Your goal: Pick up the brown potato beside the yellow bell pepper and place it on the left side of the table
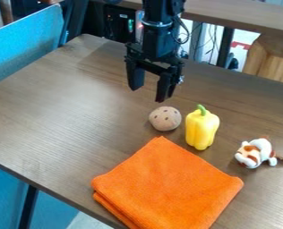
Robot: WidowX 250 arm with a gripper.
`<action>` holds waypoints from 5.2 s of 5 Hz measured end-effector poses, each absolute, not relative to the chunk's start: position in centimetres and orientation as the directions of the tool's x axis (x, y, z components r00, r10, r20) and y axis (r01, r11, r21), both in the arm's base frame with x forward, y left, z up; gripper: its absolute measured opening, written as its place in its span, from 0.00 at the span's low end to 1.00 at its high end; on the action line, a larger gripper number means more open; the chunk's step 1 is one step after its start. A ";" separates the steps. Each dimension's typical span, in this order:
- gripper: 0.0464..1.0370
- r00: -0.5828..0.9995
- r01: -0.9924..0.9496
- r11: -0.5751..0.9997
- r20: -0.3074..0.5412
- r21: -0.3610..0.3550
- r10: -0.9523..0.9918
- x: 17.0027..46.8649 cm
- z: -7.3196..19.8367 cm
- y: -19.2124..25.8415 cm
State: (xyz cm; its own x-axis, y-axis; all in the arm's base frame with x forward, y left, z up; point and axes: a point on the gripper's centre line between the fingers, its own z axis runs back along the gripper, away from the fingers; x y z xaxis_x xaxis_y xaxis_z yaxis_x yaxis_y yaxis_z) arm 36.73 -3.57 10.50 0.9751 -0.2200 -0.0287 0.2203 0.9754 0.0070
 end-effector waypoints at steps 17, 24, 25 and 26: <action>0.60 0.885 -0.177 0.965 -0.398 0.191 0.242 28.2 4.5 18.0; 0.96 0.939 -0.314 0.941 -0.102 0.125 0.327 28.9 8.6 18.4; 0.96 0.960 -0.226 0.956 -0.122 0.190 0.251 30.8 10.4 16.3; 0.96 0.973 -0.131 0.967 -0.160 0.218 0.168 32.8 10.6 13.4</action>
